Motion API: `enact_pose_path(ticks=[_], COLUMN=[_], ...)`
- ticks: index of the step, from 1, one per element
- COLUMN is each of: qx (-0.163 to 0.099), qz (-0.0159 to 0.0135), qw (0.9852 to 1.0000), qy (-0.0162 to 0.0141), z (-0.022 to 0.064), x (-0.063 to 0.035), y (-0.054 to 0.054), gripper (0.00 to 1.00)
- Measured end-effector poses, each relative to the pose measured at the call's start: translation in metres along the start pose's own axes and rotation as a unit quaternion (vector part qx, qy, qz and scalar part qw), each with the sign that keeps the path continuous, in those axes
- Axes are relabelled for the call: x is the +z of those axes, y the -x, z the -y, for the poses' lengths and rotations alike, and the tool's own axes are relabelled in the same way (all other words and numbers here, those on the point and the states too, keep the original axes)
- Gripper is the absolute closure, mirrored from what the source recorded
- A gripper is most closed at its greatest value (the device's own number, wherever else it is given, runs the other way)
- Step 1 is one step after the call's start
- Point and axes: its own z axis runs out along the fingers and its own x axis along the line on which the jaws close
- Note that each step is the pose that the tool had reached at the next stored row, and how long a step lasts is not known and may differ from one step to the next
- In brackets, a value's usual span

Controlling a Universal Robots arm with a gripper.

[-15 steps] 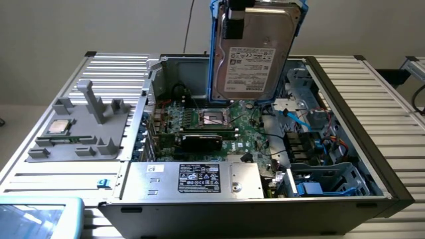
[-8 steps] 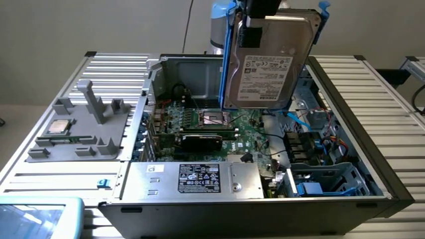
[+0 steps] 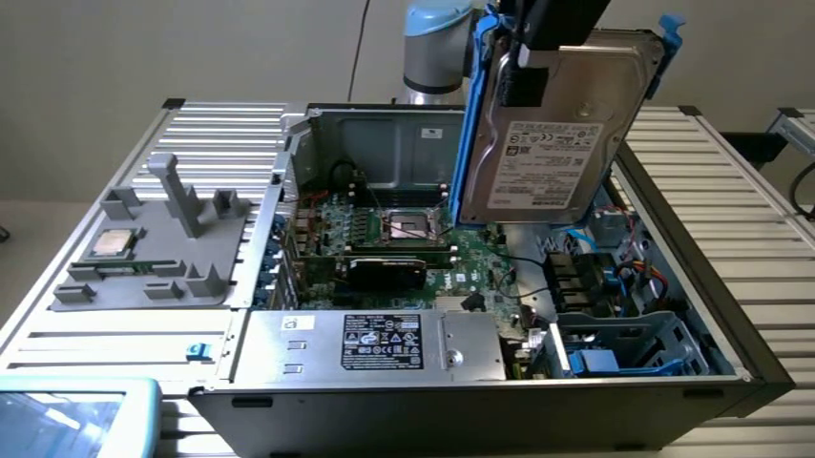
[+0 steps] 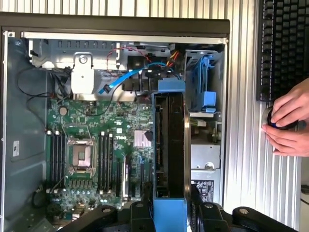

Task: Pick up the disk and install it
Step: 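Pick up the disk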

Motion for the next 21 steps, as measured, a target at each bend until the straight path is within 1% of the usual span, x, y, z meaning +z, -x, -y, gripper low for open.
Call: enact_pose_path(ticks=[12,18,21], qx=[0.0,0.0,0.0], qz=[-0.0003,-0.0012,-0.0017], qw=[1.0,1.0,1.0], qy=[0.0002,0.0002,0.0002], z=[-0.0341,-0.0447,-0.0521], x=[0.0018,0.0038,0.0047], y=[0.026,0.038,0.044], gripper=[0.63,0.63,0.63])
